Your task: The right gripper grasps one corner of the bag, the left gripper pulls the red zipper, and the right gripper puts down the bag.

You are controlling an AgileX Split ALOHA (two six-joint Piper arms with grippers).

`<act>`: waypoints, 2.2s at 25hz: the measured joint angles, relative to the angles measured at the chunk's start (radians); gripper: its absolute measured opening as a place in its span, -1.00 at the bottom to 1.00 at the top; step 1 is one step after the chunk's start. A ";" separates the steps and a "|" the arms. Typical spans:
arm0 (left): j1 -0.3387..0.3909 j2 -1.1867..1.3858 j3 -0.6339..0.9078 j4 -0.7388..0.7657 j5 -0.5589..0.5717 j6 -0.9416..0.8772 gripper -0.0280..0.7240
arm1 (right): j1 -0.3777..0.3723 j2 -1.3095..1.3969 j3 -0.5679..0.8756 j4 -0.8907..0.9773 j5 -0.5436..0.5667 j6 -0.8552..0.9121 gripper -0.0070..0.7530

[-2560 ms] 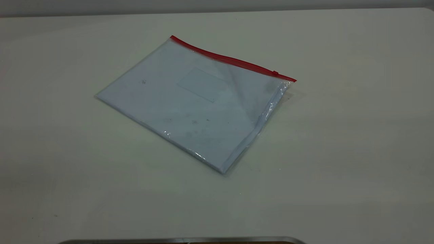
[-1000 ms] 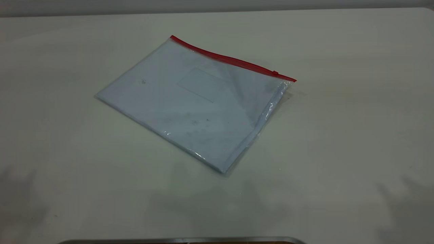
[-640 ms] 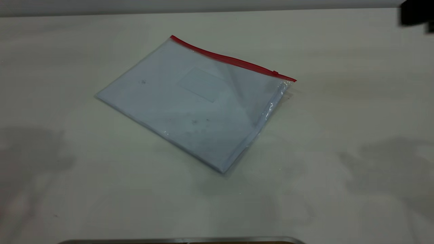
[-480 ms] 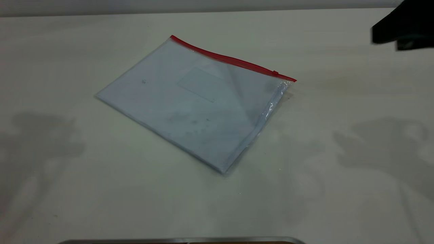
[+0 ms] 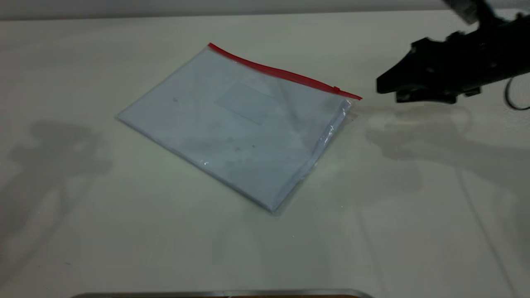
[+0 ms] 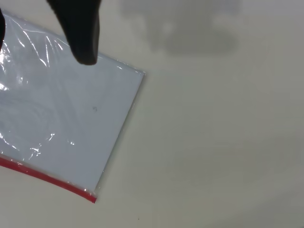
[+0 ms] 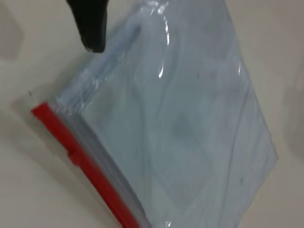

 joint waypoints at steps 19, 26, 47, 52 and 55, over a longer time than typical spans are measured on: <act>0.000 0.000 -0.001 0.002 -0.004 0.004 0.26 | 0.113 0.289 -0.282 0.036 0.086 0.012 0.33; 0.000 0.000 -0.001 0.003 -0.004 0.004 0.26 | 0.136 0.291 -0.322 0.037 0.091 0.015 0.27; 0.000 0.143 -0.010 0.002 -0.041 0.030 0.26 | 0.190 0.081 -0.332 -0.719 0.037 0.304 -0.89; -0.018 0.287 -0.098 -0.034 -0.024 0.114 0.26 | 0.219 -0.058 -0.331 -0.646 -0.081 0.211 -0.89; -0.056 0.377 -0.182 -0.087 0.016 0.227 0.26 | 0.275 -0.079 -0.331 -0.594 -0.094 0.175 -0.89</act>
